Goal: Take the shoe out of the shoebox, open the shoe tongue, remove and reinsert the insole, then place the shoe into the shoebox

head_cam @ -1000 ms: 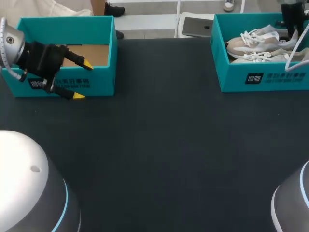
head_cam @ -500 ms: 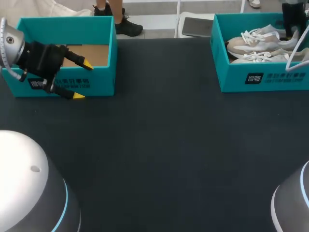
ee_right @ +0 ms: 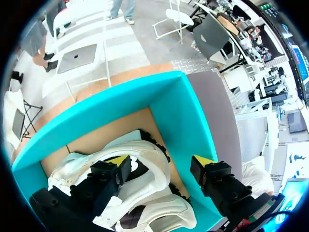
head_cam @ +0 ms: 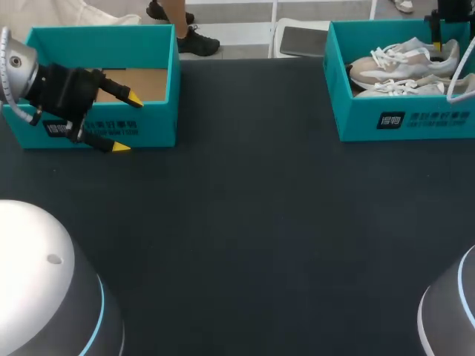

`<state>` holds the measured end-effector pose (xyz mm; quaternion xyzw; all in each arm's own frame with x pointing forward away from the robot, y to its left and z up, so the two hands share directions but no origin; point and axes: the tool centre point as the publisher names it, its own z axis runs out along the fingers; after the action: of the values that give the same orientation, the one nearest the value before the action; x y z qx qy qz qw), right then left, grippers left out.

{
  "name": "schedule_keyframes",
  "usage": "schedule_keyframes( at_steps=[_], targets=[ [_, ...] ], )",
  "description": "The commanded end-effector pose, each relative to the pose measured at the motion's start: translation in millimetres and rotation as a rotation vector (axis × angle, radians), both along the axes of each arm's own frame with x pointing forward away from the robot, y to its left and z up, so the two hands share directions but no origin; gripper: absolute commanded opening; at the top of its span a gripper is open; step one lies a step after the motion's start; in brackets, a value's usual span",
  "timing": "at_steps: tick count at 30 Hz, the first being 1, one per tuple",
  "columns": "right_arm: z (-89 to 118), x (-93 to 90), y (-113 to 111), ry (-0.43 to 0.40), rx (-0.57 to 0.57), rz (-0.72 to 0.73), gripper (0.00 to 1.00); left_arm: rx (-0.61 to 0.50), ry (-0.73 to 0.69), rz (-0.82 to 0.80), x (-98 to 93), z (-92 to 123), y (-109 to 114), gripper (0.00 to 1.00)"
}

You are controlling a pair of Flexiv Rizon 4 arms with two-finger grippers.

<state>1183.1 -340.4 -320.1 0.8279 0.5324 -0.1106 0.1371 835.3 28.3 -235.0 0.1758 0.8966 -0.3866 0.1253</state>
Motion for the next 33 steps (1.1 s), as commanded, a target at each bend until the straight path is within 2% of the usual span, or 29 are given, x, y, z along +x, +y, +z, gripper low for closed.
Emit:
schedule_keyframes(
  at_steps=[1,8,12,15,19,22,33],
  targets=[
    [30,-26.2,9,-0.043,-0.001,0.013,0.87,0.003,0.0,0.0,-0.9,1,1,1.0],
    [54,-56.0,27,-0.059,0.029,0.031,0.89,0.003,0.0,0.0,-0.9,1,1,1.0],
    [70,-74.2,48,-0.079,0.063,0.042,0.87,0.003,0.0,0.0,-0.9,1,1,1.0],
    [80,-88.8,67,-0.091,0.096,0.036,0.9,0.003,0.0,0.0,-0.9,1,1,1.0],
    [93,-108.4,90,-0.12,0.121,0.001,1.0,0.003,0.0,0.0,-0.9,1,1,1.0],
    [101,-121.4,103,-0.148,0.127,-0.036,1.0,0.003,0.0,0.0,-0.9,1,1,1.0],
    [103,-124.4,105,-0.159,0.115,-0.044,1.0,0.003,0.0,0.0,-0.9,1,1,1.0]
  ],
)
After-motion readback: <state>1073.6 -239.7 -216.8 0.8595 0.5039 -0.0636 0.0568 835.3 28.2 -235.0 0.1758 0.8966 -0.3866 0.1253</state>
